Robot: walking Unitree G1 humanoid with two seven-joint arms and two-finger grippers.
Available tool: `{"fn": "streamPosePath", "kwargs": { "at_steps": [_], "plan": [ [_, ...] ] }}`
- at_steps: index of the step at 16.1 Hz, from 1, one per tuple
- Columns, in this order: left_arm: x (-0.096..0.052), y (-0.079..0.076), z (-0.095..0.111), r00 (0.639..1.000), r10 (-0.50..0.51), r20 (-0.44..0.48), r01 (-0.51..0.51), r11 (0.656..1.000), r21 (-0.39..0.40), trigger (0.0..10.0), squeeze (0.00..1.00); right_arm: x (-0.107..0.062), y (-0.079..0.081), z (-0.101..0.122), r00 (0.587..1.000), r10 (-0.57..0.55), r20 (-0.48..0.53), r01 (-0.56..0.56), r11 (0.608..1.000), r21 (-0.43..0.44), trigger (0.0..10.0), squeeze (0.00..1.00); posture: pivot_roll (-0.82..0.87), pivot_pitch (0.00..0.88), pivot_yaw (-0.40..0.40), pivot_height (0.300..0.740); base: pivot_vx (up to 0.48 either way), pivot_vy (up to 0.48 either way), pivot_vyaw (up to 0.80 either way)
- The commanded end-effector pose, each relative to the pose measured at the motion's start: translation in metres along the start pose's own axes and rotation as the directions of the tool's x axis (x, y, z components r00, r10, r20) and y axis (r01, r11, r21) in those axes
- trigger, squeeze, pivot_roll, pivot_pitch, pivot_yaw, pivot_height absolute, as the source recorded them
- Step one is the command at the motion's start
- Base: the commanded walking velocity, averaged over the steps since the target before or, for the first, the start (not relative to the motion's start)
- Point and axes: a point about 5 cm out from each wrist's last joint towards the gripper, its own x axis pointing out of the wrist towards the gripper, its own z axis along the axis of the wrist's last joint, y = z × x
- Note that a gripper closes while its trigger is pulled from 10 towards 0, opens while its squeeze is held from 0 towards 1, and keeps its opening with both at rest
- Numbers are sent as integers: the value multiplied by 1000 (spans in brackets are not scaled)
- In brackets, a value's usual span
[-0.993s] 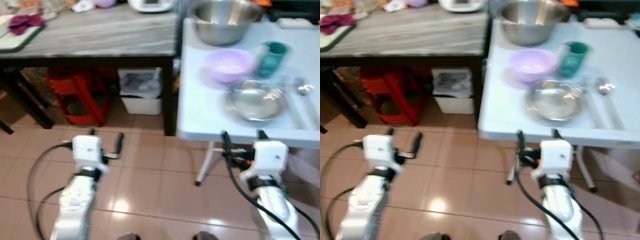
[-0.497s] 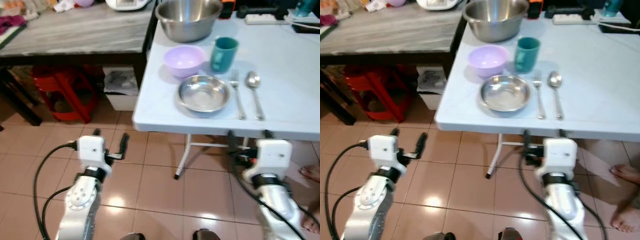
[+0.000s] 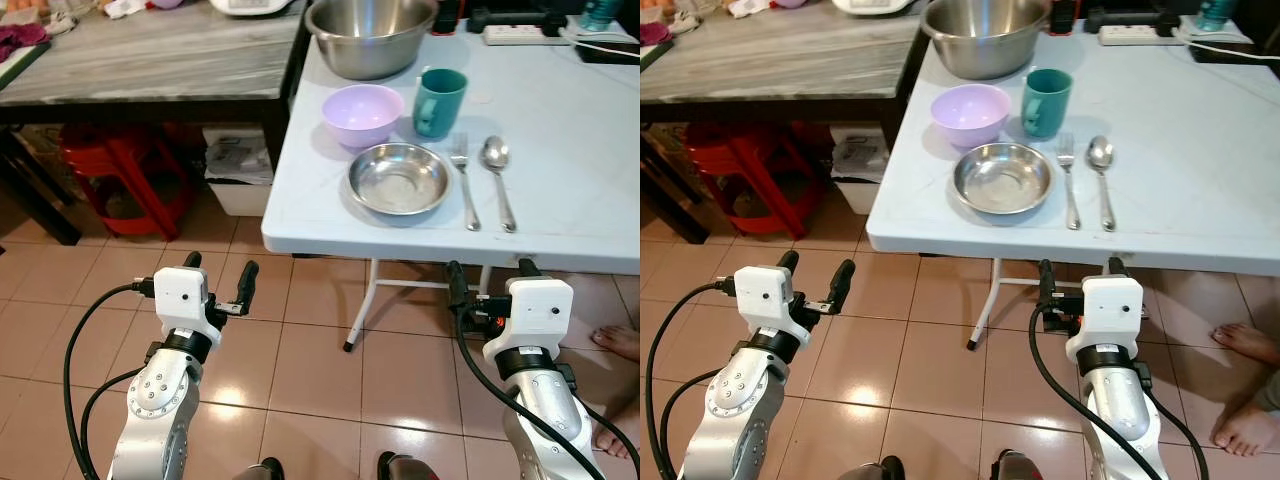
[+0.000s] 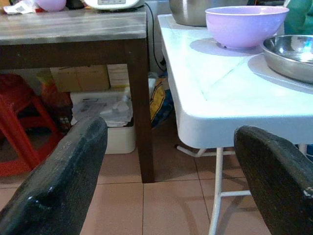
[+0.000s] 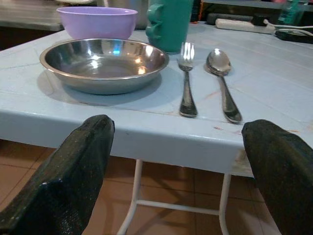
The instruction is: Setting the table
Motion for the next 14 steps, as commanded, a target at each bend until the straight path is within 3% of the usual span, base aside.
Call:
{"fn": "streamPosePath", "kwargs": {
  "at_steps": [1,8,14],
  "plan": [
    [-2,4,3,1000,-4,13,4,1000,2,10000,0,0,1,8,999,10,33,-10,1000,-6,10000,0,-109,186,103,740,0,0,0],
    [-3,2,3,1000,-27,10,27,1000,-7,10000,0,-2,7,11,998,48,46,-47,999,-12,10000,0,-108,191,103,740,0,0,0],
    [0,3,13,998,-35,43,36,999,-19,10000,0,2,6,32,991,47,128,-45,999,-21,10000,0,-111,190,100,740,272,0,0]
  ]
}}
